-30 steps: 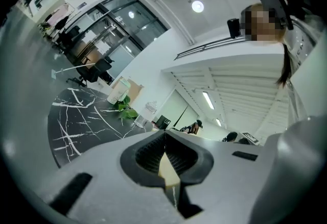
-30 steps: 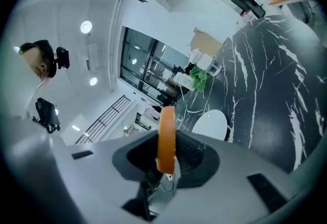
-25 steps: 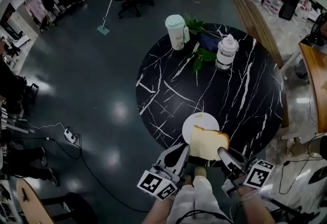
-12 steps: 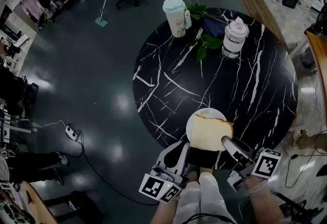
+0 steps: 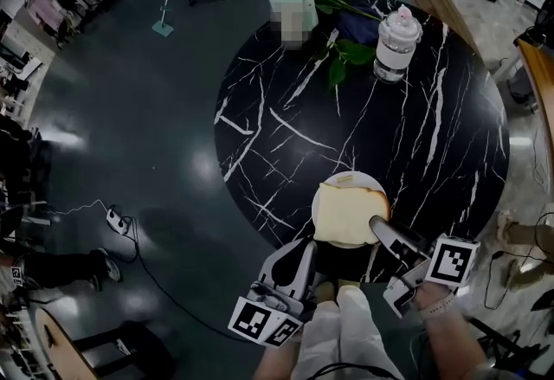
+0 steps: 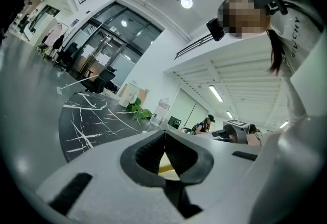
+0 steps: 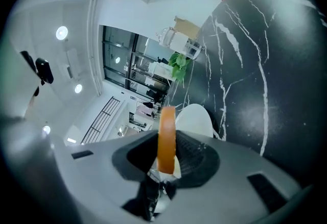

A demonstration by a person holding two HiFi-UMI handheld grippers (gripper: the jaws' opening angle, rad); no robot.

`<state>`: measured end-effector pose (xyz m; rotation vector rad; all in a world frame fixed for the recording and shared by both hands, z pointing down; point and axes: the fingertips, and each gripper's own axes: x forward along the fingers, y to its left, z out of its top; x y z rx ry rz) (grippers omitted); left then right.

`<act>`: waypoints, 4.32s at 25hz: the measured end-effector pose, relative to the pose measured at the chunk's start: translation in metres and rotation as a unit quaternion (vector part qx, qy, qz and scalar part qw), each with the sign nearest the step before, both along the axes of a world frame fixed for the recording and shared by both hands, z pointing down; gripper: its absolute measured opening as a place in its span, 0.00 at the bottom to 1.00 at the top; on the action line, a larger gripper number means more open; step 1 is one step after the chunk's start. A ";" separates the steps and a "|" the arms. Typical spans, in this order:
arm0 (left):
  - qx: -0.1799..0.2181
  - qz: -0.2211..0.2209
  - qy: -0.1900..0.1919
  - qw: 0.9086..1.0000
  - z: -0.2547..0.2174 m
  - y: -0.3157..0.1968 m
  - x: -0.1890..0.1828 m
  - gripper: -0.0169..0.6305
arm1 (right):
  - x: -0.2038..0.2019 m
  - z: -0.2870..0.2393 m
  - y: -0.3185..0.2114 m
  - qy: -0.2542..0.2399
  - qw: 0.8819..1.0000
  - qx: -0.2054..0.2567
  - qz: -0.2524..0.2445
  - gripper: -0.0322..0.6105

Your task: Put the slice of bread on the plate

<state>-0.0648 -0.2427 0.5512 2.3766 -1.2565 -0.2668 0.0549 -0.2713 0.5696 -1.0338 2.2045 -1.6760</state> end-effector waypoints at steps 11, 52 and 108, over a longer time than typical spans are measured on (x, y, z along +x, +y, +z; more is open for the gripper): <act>-0.001 0.001 0.018 1.000 -0.004 0.006 0.003 0.04 | 0.007 0.010 -0.004 0.130 0.991 0.022 -0.022 0.19; -0.010 -0.002 0.065 0.998 -0.005 0.024 0.005 0.04 | 0.017 -0.004 -0.002 0.317 0.931 0.178 -0.029 0.42; 0.036 0.063 0.049 0.996 -0.147 0.036 0.026 0.04 | -0.011 -0.158 0.101 0.238 0.937 0.236 -0.101 0.07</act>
